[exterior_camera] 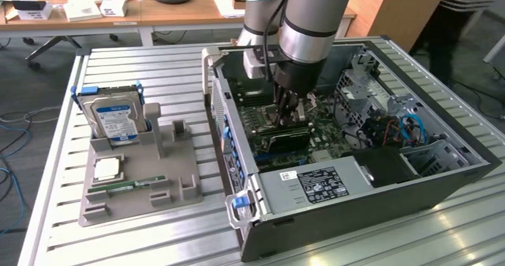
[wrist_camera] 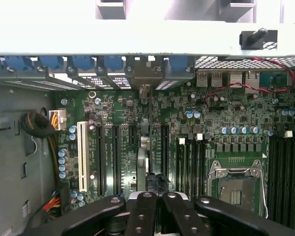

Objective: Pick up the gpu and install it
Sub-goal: 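Press down on the gpu until it lock into place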

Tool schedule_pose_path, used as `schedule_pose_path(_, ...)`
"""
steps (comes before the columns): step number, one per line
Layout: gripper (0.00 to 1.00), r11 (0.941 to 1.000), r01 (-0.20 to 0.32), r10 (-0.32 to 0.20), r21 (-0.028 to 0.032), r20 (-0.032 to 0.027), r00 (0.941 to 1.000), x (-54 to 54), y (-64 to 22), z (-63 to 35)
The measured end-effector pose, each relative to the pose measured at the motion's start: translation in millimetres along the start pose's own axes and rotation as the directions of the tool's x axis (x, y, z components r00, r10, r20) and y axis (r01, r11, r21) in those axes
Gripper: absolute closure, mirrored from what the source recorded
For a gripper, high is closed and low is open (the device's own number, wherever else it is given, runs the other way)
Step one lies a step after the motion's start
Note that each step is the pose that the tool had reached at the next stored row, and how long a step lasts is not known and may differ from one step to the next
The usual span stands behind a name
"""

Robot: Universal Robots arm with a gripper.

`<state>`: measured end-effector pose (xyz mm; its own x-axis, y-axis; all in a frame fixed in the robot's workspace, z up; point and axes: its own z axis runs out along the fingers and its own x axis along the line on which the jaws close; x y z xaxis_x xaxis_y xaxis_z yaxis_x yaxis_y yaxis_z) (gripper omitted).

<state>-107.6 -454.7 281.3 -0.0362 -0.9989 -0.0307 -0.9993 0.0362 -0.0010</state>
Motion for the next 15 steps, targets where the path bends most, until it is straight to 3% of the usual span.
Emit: schedule_pose_path(15, 0.89, 1.0000, 0.000, 0.000, 0.0001, 0.0000, 1.0000, 0.0, -3.9, 6.8)
